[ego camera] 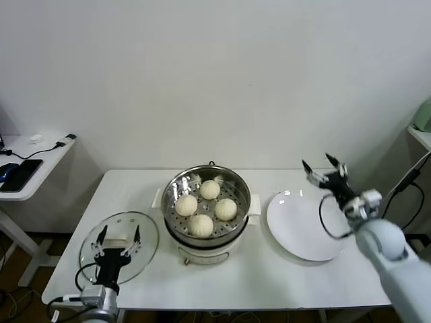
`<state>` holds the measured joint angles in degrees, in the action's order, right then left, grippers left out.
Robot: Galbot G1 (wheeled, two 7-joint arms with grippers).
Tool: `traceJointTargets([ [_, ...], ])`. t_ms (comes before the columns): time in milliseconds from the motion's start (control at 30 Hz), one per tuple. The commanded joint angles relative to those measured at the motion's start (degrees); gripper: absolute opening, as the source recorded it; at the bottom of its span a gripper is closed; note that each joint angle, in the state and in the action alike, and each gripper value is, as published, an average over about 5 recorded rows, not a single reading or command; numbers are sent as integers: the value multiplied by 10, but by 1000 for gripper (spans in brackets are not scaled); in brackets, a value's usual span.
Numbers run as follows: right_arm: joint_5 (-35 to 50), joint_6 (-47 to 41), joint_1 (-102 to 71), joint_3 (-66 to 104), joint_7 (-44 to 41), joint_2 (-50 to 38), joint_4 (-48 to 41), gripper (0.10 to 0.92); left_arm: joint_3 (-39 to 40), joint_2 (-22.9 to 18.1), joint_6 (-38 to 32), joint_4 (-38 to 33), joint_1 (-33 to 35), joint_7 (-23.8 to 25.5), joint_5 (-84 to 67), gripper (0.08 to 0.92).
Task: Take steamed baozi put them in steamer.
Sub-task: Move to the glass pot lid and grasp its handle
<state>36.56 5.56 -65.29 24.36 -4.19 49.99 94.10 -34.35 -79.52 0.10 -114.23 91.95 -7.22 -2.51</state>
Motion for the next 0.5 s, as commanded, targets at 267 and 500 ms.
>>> traceJointTargets([
  [267,-95,59,-225,81,34,164,17,823,-21,23,-142,101,9,-138,362,823],
  [500,-108,40,-222,70,58,164,26,823,-32,65,-119,189,8,-216,619,823],
])
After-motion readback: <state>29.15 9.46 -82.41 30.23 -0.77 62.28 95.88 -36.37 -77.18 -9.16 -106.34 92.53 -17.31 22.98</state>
